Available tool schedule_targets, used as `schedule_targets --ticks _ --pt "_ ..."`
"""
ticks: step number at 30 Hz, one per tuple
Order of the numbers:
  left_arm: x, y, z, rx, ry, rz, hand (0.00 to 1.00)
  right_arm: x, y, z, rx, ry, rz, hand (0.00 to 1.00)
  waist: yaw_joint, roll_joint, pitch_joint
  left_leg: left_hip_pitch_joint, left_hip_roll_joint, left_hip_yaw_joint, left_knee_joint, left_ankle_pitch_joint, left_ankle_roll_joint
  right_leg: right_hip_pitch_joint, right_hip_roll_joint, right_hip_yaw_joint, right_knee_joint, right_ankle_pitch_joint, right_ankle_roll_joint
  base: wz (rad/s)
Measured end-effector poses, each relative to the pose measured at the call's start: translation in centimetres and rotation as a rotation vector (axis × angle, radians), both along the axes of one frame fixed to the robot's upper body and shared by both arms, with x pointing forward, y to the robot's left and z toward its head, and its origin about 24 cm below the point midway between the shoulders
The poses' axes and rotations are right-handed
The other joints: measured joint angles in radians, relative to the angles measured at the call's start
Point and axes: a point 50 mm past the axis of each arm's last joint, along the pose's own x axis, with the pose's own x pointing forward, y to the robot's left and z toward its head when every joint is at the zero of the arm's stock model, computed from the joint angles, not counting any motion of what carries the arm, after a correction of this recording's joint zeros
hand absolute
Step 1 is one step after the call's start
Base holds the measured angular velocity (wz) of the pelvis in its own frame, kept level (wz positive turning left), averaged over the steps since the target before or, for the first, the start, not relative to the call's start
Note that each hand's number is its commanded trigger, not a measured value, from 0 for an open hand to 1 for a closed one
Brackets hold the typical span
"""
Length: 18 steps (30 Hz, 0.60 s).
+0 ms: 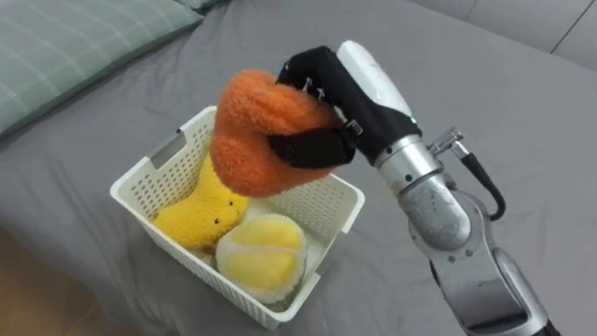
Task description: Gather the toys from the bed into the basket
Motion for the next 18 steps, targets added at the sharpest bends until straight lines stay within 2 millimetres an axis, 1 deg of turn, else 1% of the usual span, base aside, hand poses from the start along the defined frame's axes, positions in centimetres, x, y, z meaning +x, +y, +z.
schedule_targets --ticks 5,7,8,10,11,13,14,15,16,17,18 --pt "0.3 -0.2 0.1 0.011 -0.003 -0.048 0.0 0.4 0.1 -1.3 -0.045 0.041 -0.015 1.0 0.01 0.001 0.0016 -0.004 -0.005 -0.014 0.0 0.004 0.0 0.001 -0.002 -0.002 -0.001 0.0 0.001 0.06" --pt "0.4 -0.1 0.1 0.013 -0.007 -0.051 0.0 0.6 -0.1 -1.8 -0.065 0.066 -0.023 1.0 0.012 0.003 0.0048 -0.005 -0.008 -0.016 0.0 0.006 0.002 0.0 -0.004 -0.001 -0.001 -0.002 0.004 0.04" --pt "0.4 -0.1 0.1 0.014 -0.009 -0.054 0.0 0.6 -0.1 -2.0 -0.068 0.074 -0.028 1.0 0.012 0.004 0.006 -0.007 -0.009 -0.018 0.0 0.006 0.003 0.0 -0.005 -0.002 -0.001 -0.002 0.004 0.05" --pt "0.5 -0.1 0.2 0.016 -0.015 -0.062 0.0 0.7 -0.2 -2.0 -0.07 0.079 -0.033 1.0 0.013 0.0 0.0059 -0.012 -0.011 -0.022 0.0 0.006 0.003 -0.003 -0.006 -0.004 -0.001 -0.003 0.004 0.05" --pt "0.6 -0.1 0.3 0.019 -0.018 -0.066 0.0 0.6 -0.1 -2.0 -0.073 0.079 -0.031 1.0 0.014 0.001 0.0085 -0.012 -0.011 -0.023 0.0 0.006 0.003 -0.003 -0.006 -0.005 -0.001 -0.003 0.004 0.04" --pt "0.6 -0.1 0.3 0.027 -0.018 -0.084 0.0 0.6 -0.1 -2.1 -0.076 0.085 -0.025 1.0 0.015 -0.002 0.009 -0.013 -0.012 -0.026 0.001 0.006 0.003 -0.003 -0.006 -0.008 -0.001 -0.003 0.004 0.04" --pt "0.6 -0.1 0.3 0.028 -0.02 -0.084 0.0 0.6 -0.1 -2.1 -0.078 0.086 -0.024 0.9 0.016 -0.002 0.0092 -0.014 -0.012 -0.027 0.001 0.006 0.003 -0.003 -0.006 -0.01 -0.001 -0.003 0.004 0.07" --pt "0.7 -0.1 0.4 0.029 -0.024 -0.085 0.0 0.6 -0.1 -2.1 -0.08 0.086 -0.024 0.52 0.016 -0.002 0.0091 -0.015 -0.013 -0.03 0.003 0.006 0.003 -0.003 -0.006 -0.014 -0.001 -0.003 0.004 0.07" --pt "0.7 0.0 0.4 0.03 -0.027 -0.086 0.0 0.6 -0.1 -2.1 -0.082 0.087 -0.023 0.06 0.017 -0.003 0.009 -0.016 -0.013 -0.032 0.004 0.006 0.003 -0.004 -0.007 -0.017 -0.001 -0.003 0.004 0.06" --pt "0.7 0.0 0.4 0.03 -0.028 -0.086 0.0 0.6 -0.1 -2.1 -0.083 0.088 -0.022 0.0 0.018 -0.003 0.009 -0.016 -0.013 -0.032 0.004 0.006 0.004 -0.004 -0.007 -0.017 -0.001 -0.003 0.004 0.0" --pt "0.8 0.0 0.5 0.031 -0.032 -0.086 0.0 0.6 -0.1 -2.1 -0.083 0.089 -0.021 0.0 0.019 -0.002 0.0091 -0.017 -0.013 -0.032 0.005 0.006 0.003 -0.004 -0.007 -0.017 -0.001 -0.003 0.004 0.0"
